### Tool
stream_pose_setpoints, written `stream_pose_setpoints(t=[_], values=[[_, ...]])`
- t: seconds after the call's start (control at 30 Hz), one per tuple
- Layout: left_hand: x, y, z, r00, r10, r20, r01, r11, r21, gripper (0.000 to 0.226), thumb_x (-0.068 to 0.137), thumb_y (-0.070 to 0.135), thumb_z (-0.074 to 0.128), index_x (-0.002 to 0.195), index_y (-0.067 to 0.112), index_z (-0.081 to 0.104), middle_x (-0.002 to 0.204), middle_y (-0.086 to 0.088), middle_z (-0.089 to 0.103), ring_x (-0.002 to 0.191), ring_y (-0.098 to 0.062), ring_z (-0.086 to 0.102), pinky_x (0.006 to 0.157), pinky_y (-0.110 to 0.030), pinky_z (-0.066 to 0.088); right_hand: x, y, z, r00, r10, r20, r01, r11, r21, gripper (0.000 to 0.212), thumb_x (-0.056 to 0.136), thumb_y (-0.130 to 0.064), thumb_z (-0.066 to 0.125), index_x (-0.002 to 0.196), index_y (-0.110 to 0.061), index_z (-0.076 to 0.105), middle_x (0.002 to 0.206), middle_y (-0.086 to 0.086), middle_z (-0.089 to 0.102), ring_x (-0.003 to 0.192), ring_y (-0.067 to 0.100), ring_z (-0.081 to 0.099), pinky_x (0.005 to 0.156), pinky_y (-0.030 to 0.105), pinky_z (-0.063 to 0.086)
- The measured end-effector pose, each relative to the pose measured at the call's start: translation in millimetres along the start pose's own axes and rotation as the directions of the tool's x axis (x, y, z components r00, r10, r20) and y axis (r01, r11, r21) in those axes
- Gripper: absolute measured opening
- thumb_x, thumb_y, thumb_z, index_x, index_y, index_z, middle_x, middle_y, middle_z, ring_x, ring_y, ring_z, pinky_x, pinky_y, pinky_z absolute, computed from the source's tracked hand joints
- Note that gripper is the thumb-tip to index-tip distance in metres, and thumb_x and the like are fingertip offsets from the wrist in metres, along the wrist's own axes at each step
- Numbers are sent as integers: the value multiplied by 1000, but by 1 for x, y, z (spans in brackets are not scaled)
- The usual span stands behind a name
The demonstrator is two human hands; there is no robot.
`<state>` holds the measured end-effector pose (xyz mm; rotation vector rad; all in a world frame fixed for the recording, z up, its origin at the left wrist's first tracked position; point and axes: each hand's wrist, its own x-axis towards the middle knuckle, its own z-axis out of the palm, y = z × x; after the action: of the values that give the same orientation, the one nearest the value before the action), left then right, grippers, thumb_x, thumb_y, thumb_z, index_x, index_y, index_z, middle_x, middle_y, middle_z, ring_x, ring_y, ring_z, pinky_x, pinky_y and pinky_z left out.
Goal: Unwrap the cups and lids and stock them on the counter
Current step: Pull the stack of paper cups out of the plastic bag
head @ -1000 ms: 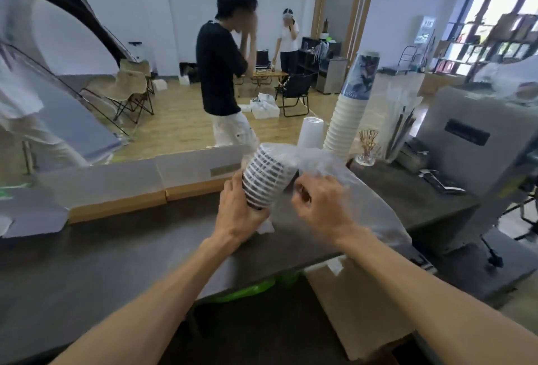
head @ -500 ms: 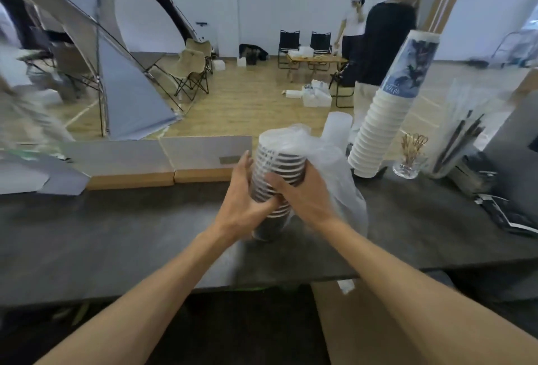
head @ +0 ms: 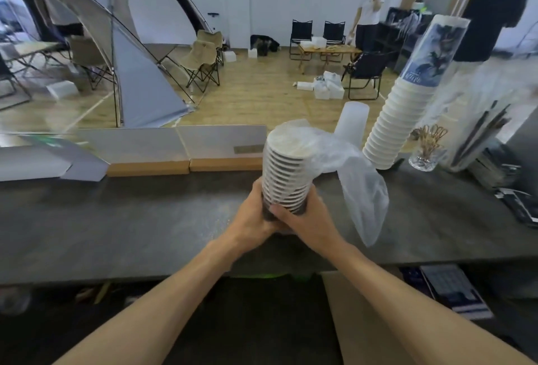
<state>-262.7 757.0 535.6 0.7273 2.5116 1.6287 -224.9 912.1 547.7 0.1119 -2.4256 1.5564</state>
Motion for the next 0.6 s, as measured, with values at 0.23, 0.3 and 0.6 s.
stream_pose_setpoints(t=[0.23,0.3,0.6], values=[[11,31,-24,986,126,-107,-128,992,-19,123,65,47,91,157,24,12,151,5,43,138,-9,44,114,-41,41,12,-42,-17,996,-40,-75,52,984,171,61,76,-40,84,127,-35,51,124,-22,60,110,-15,58,96,10,47],[23,48,-24,976,177,-129,-184,982,-42,114,68,32,92,155,22,19,148,3,48,137,-12,47,112,-44,43,22,-54,-16,994,-7,-112,34,971,235,61,73,-38,83,126,-33,52,117,-23,59,99,-26,55,89,0,43],[1,23,-11,994,107,9,-106,994,-10,102,68,23,92,147,23,27,142,14,45,130,3,46,110,-32,44,-10,-15,-8,998,56,-9,-55,995,80,81,69,-46,87,136,-20,50,124,-14,64,111,-6,61,97,22,53]])
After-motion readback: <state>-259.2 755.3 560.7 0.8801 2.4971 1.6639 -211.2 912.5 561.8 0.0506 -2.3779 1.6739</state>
